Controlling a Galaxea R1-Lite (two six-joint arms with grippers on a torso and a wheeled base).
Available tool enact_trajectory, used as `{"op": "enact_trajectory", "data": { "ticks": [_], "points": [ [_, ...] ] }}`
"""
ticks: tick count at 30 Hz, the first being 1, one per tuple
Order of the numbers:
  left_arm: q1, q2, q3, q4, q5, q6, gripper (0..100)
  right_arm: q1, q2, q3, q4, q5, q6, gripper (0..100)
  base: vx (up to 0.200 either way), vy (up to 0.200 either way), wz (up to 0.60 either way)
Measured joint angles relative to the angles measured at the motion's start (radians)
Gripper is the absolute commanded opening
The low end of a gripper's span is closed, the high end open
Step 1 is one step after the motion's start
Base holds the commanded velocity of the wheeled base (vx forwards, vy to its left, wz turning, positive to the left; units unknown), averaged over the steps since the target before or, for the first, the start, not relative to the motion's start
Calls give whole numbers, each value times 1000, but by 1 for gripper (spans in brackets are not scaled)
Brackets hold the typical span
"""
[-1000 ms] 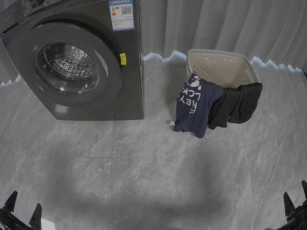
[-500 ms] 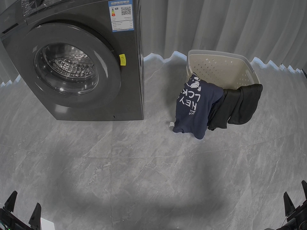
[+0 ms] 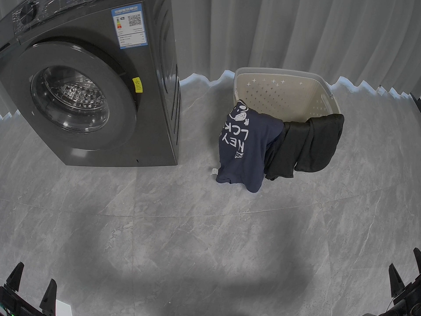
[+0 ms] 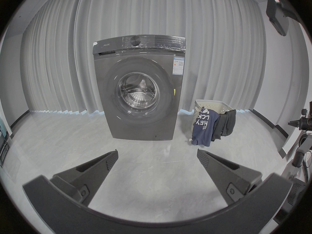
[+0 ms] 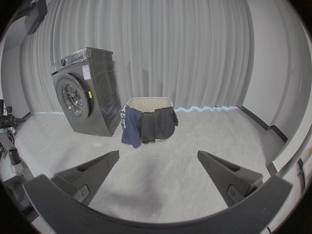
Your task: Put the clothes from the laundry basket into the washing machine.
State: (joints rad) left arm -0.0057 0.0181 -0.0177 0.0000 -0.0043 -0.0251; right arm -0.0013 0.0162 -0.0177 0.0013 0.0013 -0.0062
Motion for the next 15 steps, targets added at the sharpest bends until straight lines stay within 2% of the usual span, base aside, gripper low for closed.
{"op": "enact_trajectory", "data": {
  "ticks": [15],
  "points": [
    [-1, 0, 0, 0, 1, -6, 100, -1, 0, 0, 0, 0, -1, 100, 0, 0, 0]
  ]
}}
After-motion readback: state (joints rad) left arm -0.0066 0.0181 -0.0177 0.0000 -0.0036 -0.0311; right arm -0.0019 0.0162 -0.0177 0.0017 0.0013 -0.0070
